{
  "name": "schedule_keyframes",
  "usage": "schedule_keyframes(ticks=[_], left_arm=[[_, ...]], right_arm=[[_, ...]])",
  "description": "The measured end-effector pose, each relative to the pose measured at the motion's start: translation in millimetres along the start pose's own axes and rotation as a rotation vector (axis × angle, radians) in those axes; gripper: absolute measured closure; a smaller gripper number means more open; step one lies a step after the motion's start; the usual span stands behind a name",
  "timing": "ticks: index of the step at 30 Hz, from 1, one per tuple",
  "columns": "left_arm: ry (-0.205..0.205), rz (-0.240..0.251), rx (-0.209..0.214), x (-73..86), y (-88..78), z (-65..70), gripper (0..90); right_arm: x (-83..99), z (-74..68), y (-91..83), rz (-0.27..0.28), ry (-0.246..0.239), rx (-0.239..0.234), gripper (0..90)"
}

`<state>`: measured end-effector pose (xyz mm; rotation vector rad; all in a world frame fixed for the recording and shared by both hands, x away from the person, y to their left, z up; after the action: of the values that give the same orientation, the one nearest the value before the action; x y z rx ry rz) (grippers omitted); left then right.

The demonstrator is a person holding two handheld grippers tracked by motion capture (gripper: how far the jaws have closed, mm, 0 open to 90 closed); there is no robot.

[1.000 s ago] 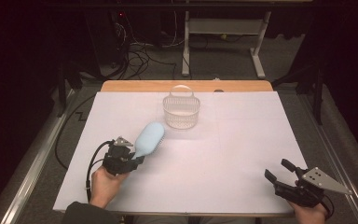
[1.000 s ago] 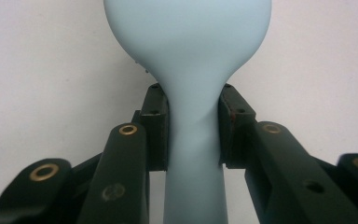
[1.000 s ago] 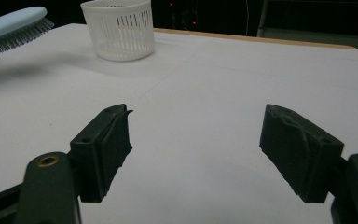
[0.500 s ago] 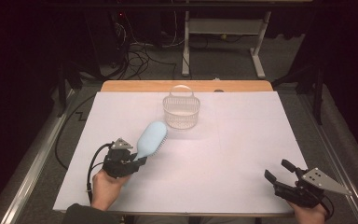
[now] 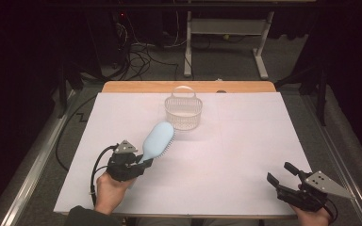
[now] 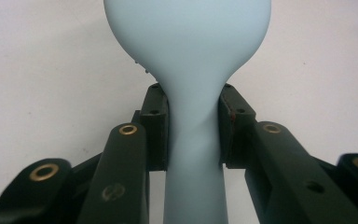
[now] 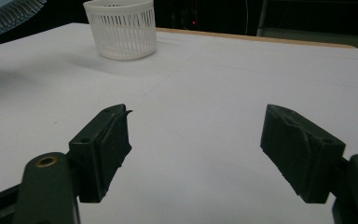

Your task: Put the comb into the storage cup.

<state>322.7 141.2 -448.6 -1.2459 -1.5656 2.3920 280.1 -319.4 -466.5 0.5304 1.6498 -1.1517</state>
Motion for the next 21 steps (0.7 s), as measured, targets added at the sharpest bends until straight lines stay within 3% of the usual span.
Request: schedule_keyframes(ticks=[12,21], left_arm=[[0.032,0.002,0.019,-1.8,2.7,9.5,67.0],[0.054,0.006,0.032,-4.2,6.3,18.5,67.0]], right_arm=[[-2.7,-11.8,1.7,0.010,-0.002,-0.025,23.1],[-7.0,-24.7,7.9,0.019,-0.014,-0.083,21.1]])
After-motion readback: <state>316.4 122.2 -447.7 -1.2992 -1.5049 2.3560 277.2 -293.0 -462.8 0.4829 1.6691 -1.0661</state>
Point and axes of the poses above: each handheld gripper's, and its own axes: y roughly forward along the jaws, x roughly out of its underside, z roughly to its right, the point moved 5 cm from there along y, roughly forward along the jaws, and after that the axes turned 7 degrees about -z, right-handed, at the moved point
